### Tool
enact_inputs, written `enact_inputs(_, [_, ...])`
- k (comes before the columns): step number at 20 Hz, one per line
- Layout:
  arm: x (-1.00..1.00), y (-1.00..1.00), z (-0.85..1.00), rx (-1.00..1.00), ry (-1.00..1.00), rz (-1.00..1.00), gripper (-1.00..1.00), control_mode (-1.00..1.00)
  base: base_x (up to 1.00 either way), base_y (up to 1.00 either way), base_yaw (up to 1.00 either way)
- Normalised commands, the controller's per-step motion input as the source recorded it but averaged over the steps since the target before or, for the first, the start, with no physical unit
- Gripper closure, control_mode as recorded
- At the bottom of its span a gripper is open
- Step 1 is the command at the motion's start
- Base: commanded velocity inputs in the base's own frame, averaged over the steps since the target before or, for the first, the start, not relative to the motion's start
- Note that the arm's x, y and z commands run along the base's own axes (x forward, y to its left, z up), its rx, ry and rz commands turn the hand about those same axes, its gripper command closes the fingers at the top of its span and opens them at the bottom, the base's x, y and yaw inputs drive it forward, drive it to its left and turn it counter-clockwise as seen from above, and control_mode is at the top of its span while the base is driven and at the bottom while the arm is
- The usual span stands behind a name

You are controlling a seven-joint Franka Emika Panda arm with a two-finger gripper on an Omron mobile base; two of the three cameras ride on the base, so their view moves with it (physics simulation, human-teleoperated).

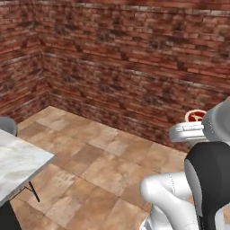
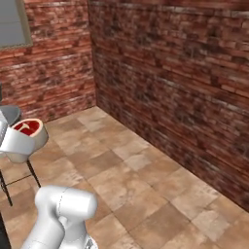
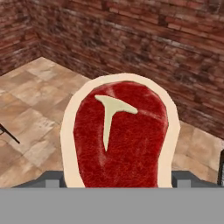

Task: Gather the sweet potato and corn from the fridge and place them on a tray on the dining counter. Then gather the fish and steak from the fridge and place them on the other tray.

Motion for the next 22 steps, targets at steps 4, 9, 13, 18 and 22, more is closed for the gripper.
enact_inputs(4, [0.0, 0.0, 0.0, 0.0, 0.0, 0.0, 1.0, 1.0, 0.56, -0.49, 0.4])
enact_inputs(9, [0.0, 0.0, 0.0, 0.0, 0.0, 0.0, 1.0, 1.0, 0.54, -0.48, 0.41])
enact_inputs(13, [0.0, 0.0, 0.0, 0.0, 0.0, 0.0, 1.0, 1.0, 0.55, -0.46, 0.42])
enact_inputs(18, [0.0, 0.0, 0.0, 0.0, 0.0, 0.0, 1.0, 1.0, 0.55, -0.46, 0.41])
enact_inputs(22, [0.0, 0.0, 0.0, 0.0, 0.0, 0.0, 1.0, 1.0, 0.53, -0.44, 0.42])
